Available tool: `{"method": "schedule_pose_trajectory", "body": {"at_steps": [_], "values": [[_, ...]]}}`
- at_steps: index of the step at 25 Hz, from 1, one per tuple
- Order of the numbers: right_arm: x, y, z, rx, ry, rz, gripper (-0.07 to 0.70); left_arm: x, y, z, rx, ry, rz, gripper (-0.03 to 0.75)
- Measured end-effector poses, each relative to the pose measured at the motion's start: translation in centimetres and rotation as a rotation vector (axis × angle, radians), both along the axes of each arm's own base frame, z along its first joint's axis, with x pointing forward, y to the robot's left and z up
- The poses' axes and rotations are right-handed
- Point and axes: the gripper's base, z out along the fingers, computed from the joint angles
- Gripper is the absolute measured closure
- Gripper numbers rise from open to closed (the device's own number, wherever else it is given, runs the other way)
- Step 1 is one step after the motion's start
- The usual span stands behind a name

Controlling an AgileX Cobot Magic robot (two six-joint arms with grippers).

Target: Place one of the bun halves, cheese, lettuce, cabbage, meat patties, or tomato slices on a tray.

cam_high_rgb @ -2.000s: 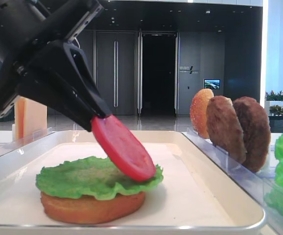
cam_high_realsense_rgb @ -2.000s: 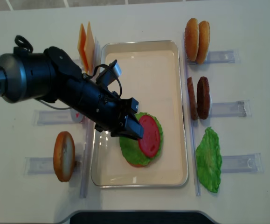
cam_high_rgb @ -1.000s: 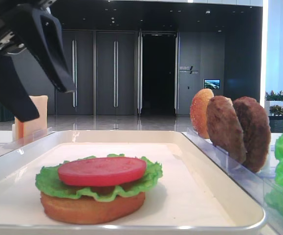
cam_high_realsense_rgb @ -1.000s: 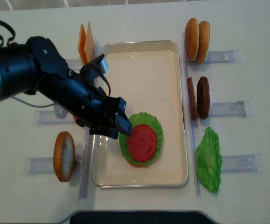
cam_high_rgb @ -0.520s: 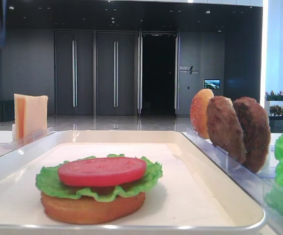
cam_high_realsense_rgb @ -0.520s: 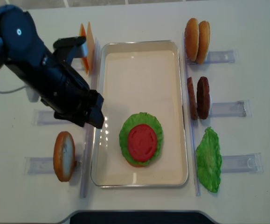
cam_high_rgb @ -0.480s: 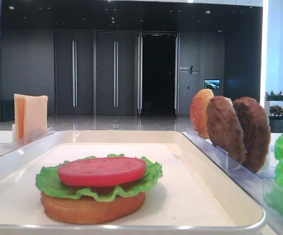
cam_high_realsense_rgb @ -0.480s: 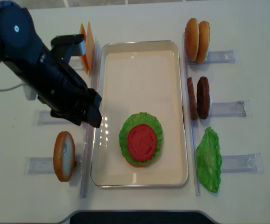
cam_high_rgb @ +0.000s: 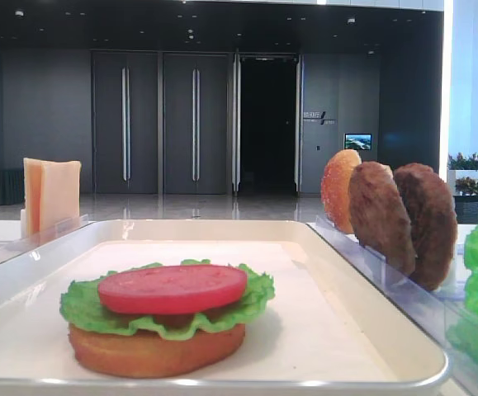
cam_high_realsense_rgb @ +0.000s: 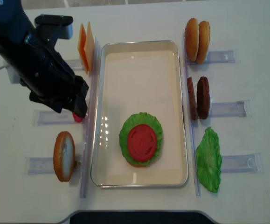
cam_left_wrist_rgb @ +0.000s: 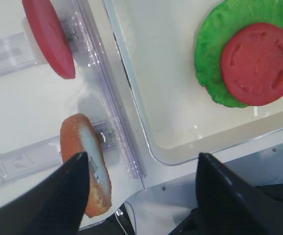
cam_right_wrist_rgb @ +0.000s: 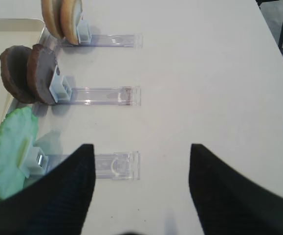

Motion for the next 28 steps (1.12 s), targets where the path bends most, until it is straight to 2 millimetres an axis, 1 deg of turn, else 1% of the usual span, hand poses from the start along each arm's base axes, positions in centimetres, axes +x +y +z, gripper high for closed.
{"method": "schedule_pose_trajectory", "body": {"at_steps": [3,5,7,13,17,22,24,28], "values": [[0.0,0.0,0.0,0.000,0.000,0.000,0.200,0.1,0.3,0.0,0.028,-0.013,-0.003,0.198],[0.0,0.0,0.0,0.000,0.000,0.000,0.200,0.5,1.1,0.0,0.047,-0.019,0.020,0.198],[0.0,0.0,0.0,0.000,0.000,0.000,0.200,1.0,2.3,0.0,0.057,-0.022,0.064,0.198],[0.0,0.0,0.0,0.000,0.000,0.000,0.200,2.2,6.7,0.0,0.070,-0.022,0.213,0.198],[0.0,0.0,0.0,0.000,0.000,0.000,0.200,2.5,9.7,0.0,0.076,-0.020,0.298,0.198],[0.0,0.0,0.0,0.000,0.000,0.000,0.200,2.5,13.3,0.0,0.086,-0.019,0.382,0.198],[0.0,0.0,0.0,0.000,0.000,0.000,0.200,2.4,14.4,0.0,0.090,-0.018,0.409,0.198],[0.0,0.0,0.0,0.000,0.000,0.000,0.200,2.2,15.8,0.0,0.093,-0.017,0.448,0.198]]}}
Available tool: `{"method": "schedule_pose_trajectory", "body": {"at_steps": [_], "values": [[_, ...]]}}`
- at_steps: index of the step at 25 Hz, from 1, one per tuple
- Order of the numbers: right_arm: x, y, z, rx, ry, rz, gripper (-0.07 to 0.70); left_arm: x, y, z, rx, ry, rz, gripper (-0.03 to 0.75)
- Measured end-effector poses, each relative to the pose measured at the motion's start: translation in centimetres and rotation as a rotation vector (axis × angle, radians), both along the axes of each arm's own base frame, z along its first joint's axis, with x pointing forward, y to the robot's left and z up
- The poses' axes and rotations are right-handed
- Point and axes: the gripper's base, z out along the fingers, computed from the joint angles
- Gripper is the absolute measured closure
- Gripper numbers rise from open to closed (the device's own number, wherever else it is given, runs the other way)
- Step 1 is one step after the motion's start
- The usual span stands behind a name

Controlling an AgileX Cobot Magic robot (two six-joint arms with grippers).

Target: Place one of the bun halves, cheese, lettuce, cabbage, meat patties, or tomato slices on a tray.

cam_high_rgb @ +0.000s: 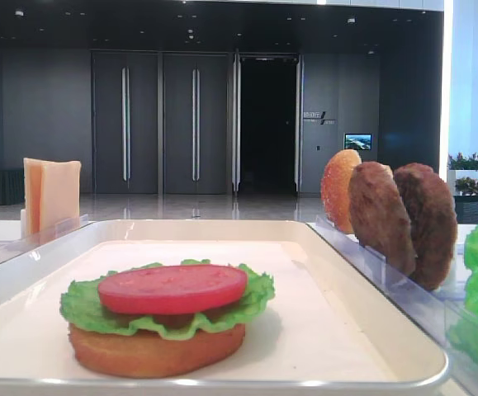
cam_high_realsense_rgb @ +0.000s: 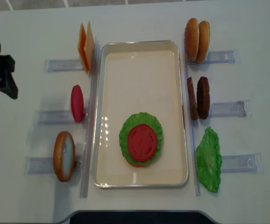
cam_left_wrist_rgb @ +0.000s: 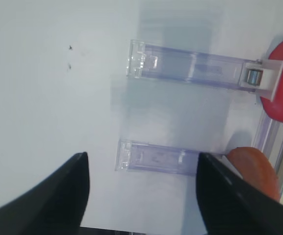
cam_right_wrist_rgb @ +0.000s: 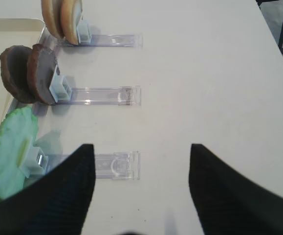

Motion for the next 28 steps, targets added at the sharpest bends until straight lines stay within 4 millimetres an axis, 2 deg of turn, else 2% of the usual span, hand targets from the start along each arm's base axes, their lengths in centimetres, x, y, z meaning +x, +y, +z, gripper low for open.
{"method": "schedule_pose_trajectory", "body": {"at_steps": [5,9,14,18,24,28], "values": [[0.0,0.0,0.0,0.000,0.000,0.000,0.200,-0.1,0.3,0.1,0.003,-0.003,0.001,0.198],[0.0,0.0,0.0,0.000,0.000,0.000,0.200,-1.4,-0.1,1.7,-0.003,-0.068,-0.007,0.198],[0.0,0.0,0.0,0.000,0.000,0.000,0.200,-5.9,-1.5,4.2,-0.025,-0.199,-0.034,0.198],[0.0,0.0,0.0,0.000,0.000,0.000,0.200,-9.8,-2.3,5.4,-0.005,-0.290,-0.062,0.198],[0.0,0.0,0.0,0.000,0.000,0.000,0.200,-15.2,-3.3,6.1,0.029,-0.437,-0.074,0.199],[0.0,0.0,0.0,0.000,0.000,0.000,0.200,-18.6,-4.0,5.3,0.046,-0.520,-0.078,0.199]]}}
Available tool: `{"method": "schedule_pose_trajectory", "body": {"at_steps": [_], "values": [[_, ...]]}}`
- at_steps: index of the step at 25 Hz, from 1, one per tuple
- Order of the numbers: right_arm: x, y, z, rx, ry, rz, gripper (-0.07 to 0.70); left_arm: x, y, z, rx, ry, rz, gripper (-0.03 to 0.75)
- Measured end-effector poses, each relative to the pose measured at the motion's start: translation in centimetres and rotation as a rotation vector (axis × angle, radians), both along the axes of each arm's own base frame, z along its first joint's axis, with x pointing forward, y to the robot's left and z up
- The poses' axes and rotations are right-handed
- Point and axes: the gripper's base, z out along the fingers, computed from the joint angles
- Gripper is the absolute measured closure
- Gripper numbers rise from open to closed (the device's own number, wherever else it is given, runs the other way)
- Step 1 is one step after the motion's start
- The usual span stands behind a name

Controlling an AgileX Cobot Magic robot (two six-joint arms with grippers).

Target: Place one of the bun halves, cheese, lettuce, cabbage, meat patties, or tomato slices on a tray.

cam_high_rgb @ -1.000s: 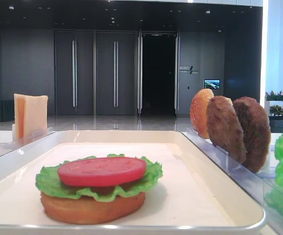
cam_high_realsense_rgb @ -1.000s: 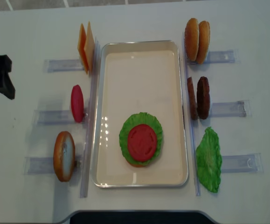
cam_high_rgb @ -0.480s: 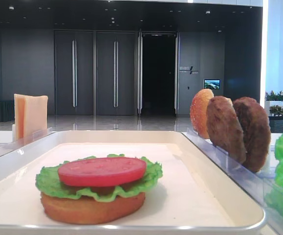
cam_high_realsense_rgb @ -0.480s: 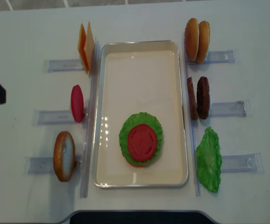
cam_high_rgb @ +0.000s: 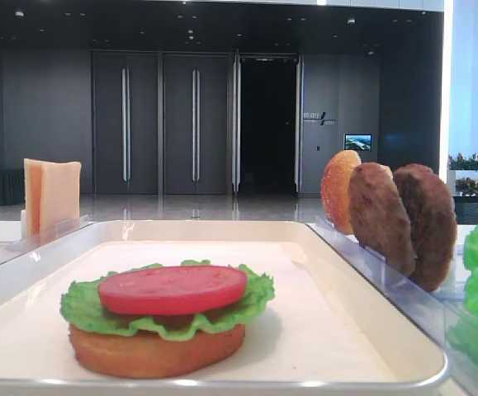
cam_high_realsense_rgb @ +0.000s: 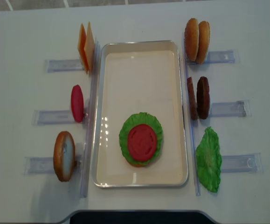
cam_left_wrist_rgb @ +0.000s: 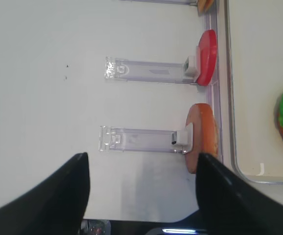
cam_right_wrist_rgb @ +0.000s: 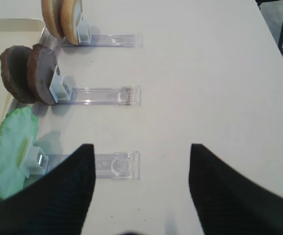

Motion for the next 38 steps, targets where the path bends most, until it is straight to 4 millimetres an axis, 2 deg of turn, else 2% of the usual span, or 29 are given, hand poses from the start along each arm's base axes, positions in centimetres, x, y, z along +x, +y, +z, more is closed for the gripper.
{"method": "schedule_pose_trajectory", "body": {"at_steps": [10,19,28,38], "values": [[0.0,0.0,0.0,0.000,0.000,0.000,0.200,-4.2,-1.0,-4.4,0.020,-0.149,-0.074,0.199],[0.0,0.0,0.0,0.000,0.000,0.000,0.200,-5.8,-1.3,-7.7,0.023,-0.244,-0.077,0.199],[0.0,0.0,0.0,0.000,0.000,0.000,0.200,-7.5,-1.0,-7.9,0.037,-0.351,-0.083,0.199],[0.0,0.0,0.0,0.000,0.000,0.000,0.200,-7.5,-1.0,-7.9,0.040,-0.353,-0.082,0.199]]}}
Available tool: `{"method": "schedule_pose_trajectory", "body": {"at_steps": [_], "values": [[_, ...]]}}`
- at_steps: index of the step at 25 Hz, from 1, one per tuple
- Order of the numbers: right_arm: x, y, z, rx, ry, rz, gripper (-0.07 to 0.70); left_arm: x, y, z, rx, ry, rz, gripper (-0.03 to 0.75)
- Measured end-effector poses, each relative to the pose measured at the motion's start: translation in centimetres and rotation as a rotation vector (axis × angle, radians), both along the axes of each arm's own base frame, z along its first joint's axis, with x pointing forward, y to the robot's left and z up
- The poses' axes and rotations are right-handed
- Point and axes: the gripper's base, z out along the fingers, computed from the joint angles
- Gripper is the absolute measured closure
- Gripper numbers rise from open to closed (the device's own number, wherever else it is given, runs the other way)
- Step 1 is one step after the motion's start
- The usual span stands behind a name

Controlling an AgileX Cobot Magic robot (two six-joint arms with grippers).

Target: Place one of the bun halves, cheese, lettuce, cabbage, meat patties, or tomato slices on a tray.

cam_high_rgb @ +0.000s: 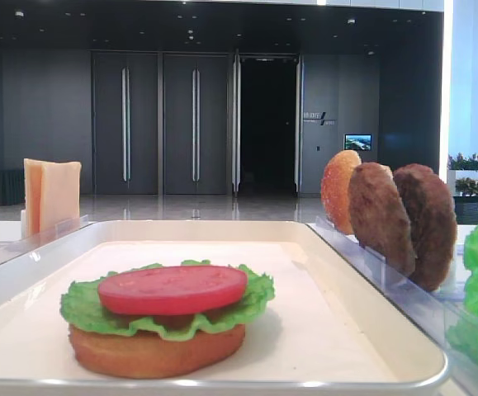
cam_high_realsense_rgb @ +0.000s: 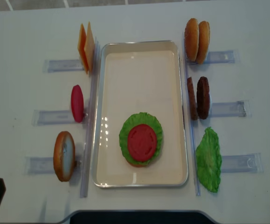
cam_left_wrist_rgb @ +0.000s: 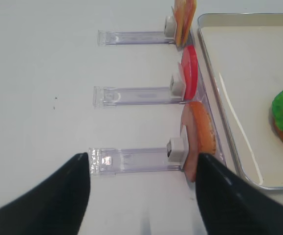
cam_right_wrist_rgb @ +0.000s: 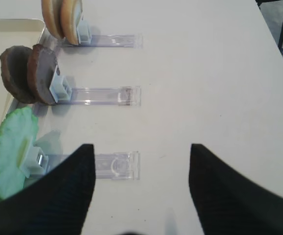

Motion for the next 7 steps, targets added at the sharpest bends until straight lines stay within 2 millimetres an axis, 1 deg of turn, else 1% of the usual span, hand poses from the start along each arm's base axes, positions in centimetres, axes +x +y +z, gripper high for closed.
{"method": "schedule_pose_trajectory", "body": {"at_steps": [7], "values": [[0.00,0.00,0.00,0.000,0.000,0.000,0.200,0.00,0.00,0.00,0.000,0.000,0.000,0.199]]}}
